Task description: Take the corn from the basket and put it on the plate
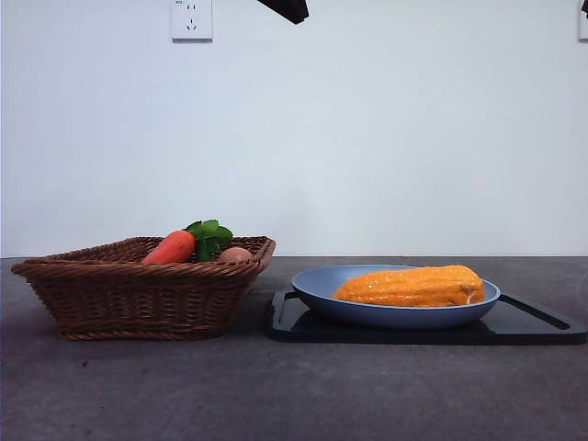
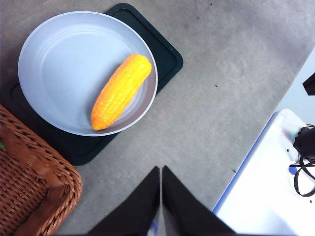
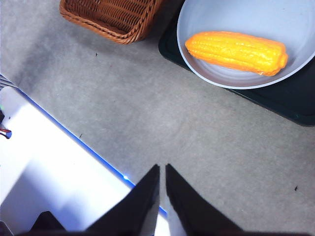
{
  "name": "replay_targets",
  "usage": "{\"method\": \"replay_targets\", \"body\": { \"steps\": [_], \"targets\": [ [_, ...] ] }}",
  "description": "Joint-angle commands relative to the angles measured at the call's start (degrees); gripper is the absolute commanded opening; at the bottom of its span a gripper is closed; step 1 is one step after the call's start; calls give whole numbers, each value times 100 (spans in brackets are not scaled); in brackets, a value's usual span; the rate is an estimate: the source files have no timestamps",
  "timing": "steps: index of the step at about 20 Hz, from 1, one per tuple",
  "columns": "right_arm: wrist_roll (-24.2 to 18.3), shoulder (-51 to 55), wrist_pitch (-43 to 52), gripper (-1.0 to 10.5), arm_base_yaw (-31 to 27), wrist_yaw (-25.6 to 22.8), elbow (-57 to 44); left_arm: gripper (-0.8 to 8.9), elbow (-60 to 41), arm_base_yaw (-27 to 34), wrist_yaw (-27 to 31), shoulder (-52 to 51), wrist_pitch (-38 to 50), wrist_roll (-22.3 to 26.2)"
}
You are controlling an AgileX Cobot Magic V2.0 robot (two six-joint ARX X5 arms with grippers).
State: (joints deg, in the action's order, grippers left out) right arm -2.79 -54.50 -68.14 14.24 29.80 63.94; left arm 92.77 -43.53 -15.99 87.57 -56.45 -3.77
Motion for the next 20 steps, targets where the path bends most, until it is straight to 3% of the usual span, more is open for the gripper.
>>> {"method": "replay_targets", "body": {
  "steps": [1, 20],
  "targets": [
    [-85, -44, 61, 2, 31, 17, 101, 7, 144, -57, 13, 7, 42, 79],
    [-90, -44, 299, 2, 24, 15, 101, 7, 144, -57, 13, 9, 1679, 79]
  ]
}}
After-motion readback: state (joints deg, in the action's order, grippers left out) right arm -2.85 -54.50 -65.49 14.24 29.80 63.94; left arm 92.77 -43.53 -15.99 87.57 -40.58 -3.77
